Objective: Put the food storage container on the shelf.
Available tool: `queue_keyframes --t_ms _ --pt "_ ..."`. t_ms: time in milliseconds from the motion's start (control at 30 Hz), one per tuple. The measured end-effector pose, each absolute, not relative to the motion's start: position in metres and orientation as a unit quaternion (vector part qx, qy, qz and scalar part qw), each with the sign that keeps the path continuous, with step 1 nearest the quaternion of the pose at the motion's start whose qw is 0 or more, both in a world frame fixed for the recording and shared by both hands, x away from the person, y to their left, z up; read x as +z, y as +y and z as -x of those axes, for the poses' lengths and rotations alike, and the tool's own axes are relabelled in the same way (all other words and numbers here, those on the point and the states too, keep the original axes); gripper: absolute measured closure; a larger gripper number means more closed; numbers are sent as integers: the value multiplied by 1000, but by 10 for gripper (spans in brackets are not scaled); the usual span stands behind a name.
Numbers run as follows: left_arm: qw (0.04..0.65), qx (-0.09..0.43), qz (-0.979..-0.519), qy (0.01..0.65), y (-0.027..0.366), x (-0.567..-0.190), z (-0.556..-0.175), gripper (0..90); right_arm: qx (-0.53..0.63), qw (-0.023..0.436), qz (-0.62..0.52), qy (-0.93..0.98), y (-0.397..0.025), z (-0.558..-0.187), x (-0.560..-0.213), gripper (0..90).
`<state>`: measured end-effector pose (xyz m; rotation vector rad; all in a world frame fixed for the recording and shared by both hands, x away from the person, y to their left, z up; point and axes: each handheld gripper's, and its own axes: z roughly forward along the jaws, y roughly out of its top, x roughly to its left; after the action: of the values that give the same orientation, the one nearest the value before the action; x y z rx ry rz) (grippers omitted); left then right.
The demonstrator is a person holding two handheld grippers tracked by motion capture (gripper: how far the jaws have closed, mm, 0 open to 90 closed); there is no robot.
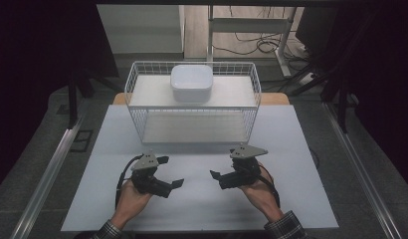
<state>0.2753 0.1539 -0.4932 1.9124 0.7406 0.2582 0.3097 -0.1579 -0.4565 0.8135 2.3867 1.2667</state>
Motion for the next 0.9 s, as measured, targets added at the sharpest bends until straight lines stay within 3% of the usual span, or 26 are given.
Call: queue_keyframes --t_ms 900 --pt "496 128 -780 359 200 -511 -242 21 435 182 -322 821 -215 -282 -471 6"
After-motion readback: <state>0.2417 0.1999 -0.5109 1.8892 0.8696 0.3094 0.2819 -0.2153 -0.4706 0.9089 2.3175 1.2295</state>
